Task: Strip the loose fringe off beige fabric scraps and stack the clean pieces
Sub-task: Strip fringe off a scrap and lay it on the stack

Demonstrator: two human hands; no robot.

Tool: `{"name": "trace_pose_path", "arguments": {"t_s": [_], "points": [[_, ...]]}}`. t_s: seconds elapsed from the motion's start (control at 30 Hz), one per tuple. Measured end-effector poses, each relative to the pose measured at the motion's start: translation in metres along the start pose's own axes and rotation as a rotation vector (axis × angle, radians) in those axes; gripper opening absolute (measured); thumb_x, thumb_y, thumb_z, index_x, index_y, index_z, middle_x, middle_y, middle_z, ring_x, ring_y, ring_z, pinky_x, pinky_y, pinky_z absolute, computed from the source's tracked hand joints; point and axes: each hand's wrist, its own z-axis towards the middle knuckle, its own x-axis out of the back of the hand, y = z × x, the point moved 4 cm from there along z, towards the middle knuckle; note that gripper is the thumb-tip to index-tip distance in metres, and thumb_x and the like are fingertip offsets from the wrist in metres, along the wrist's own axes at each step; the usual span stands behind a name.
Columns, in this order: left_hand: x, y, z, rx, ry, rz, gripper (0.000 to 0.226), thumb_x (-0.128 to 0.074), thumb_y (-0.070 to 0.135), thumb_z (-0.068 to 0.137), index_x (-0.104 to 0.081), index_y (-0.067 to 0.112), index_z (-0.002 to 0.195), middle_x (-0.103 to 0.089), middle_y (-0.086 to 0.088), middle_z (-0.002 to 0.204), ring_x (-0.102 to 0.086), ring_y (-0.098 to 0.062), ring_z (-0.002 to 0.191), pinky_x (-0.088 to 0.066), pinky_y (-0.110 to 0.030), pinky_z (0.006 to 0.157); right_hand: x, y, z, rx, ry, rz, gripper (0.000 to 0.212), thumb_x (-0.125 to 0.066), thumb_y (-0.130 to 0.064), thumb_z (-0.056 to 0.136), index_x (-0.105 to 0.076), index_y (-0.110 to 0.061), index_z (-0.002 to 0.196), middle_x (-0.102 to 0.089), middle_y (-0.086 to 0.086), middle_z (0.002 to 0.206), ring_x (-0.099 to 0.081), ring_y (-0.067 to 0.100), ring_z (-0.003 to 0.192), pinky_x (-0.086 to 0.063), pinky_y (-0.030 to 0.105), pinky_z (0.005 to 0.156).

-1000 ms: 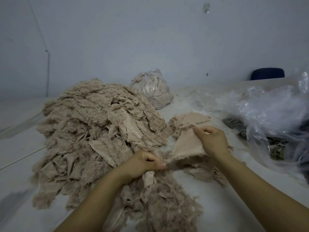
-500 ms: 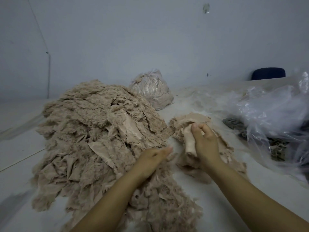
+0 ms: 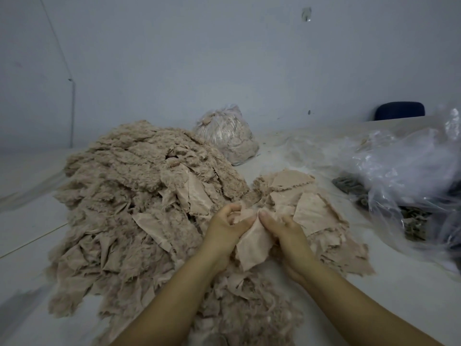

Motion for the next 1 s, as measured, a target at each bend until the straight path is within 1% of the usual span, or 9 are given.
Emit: {"name": "trace_pose_path", "arguments": {"t_s": [0.1,0.23,0.4,0.5,0.67,0.73,0.83,0.93,1.0], "points": [[0.007,0.007,-0.003,-0.145,0.128,0.228,0.021,-0.063,0.027,0.09,-0.058,0.009,0.099,-0.066,-0.016,0.101,-0.064,-0.03,0.086,-0.051,-0.04,0.069,0.0,-0.004,0.003,-0.013,0.033,0.057,0.015,-0.068,-0.02,0.086,-0.06,-0.008,0.082,-0.066,0.006,0.066,-0.063,0.017,0.057,-0.048,0.027,0.048],[0.014,0.01,-0.004,-0.277,0.253,0.228,0.032,-0.048,0.027,0.098,-0.049,0.007,0.073,-0.047,-0.01,0.069,-0.042,-0.021,0.063,-0.035,-0.033,0.058,-0.003,-0.004,0.002,0.133,0.167,-0.087,0.025,-0.054,-0.021,0.097,-0.046,-0.014,0.074,-0.049,0.004,0.062,-0.045,0.019,0.053,-0.037,0.028,0.047],[0.022,-0.002,0.003,-0.15,0.314,0.054,0.031,-0.048,0.023,0.099,-0.059,0.0,0.081,-0.056,-0.013,0.076,-0.05,-0.022,0.07,-0.041,-0.034,0.065,-0.008,-0.007,-0.003,0.281,0.217,-0.201,0.027,-0.053,-0.02,0.097,-0.047,-0.019,0.07,-0.046,0.0,0.066,-0.042,0.019,0.064,-0.035,0.032,0.062],[0.025,-0.006,0.008,-0.109,0.323,0.016,0.03,-0.05,0.024,0.098,-0.065,0.008,0.077,-0.065,-0.004,0.067,-0.059,-0.014,0.06,-0.048,-0.023,0.053,-0.009,-0.005,-0.005,0.299,0.231,-0.214,0.028,-0.053,-0.021,0.096,-0.047,-0.021,0.07,-0.049,-0.003,0.064,-0.045,0.017,0.063,-0.037,0.032,0.061],[0.068,-0.01,0.014,-0.024,0.57,-0.012,0.031,-0.045,0.027,0.1,-0.056,0.012,0.075,-0.037,0.003,0.045,-0.029,-0.01,0.036,-0.024,-0.016,0.035,0.011,-0.019,0.001,0.324,0.315,-0.247,0.025,-0.05,-0.021,0.098,-0.047,-0.02,0.073,-0.051,0.001,0.067,-0.049,0.02,0.066,-0.041,0.035,0.063],[0.075,-0.01,0.017,-0.044,0.489,0.045,0.032,-0.044,0.025,0.101,-0.054,0.011,0.074,-0.036,0.005,0.042,-0.028,-0.008,0.032,-0.022,-0.014,0.032,0.02,-0.025,0.005,0.305,0.275,-0.261,0.024,-0.048,-0.023,0.099,-0.049,-0.018,0.076,-0.048,0.002,0.059,-0.047,0.015,0.054,-0.039,0.03,0.053],[0.053,-0.011,0.015,0.016,0.271,0.076,0.032,-0.041,0.024,0.101,-0.056,0.008,0.079,-0.051,-0.002,0.059,-0.05,-0.009,0.046,-0.043,-0.019,0.044,0.015,-0.025,0.009,0.247,0.143,-0.204,0.024,-0.046,-0.027,0.1,-0.051,-0.016,0.079,-0.044,0.006,0.049,-0.039,0.016,0.036,-0.032,0.025,0.035],[0.025,-0.012,0.009,0.146,0.135,-0.024,0.041,-0.04,0.038,0.099,-0.059,0.004,0.089,-0.064,-0.012,0.083,-0.065,-0.021,0.078,-0.056,-0.032,0.068,0.0,-0.026,0.011,0.22,0.08,-0.134,0.023,-0.046,-0.028,0.1,-0.055,-0.015,0.083,-0.052,-0.004,0.054,-0.047,0.01,0.044,-0.037,0.021,0.04],[0.009,-0.013,0.004,0.307,0.048,-0.043,0.056,-0.035,0.055,0.095,-0.062,0.006,0.099,-0.069,-0.012,0.093,-0.067,-0.024,0.084,-0.056,-0.034,0.064,-0.01,-0.026,0.014,0.225,0.046,-0.06,0.021,-0.045,-0.026,0.1,-0.055,-0.014,0.086,-0.055,-0.002,0.06,-0.05,0.01,0.051,-0.041,0.023,0.047]]}}
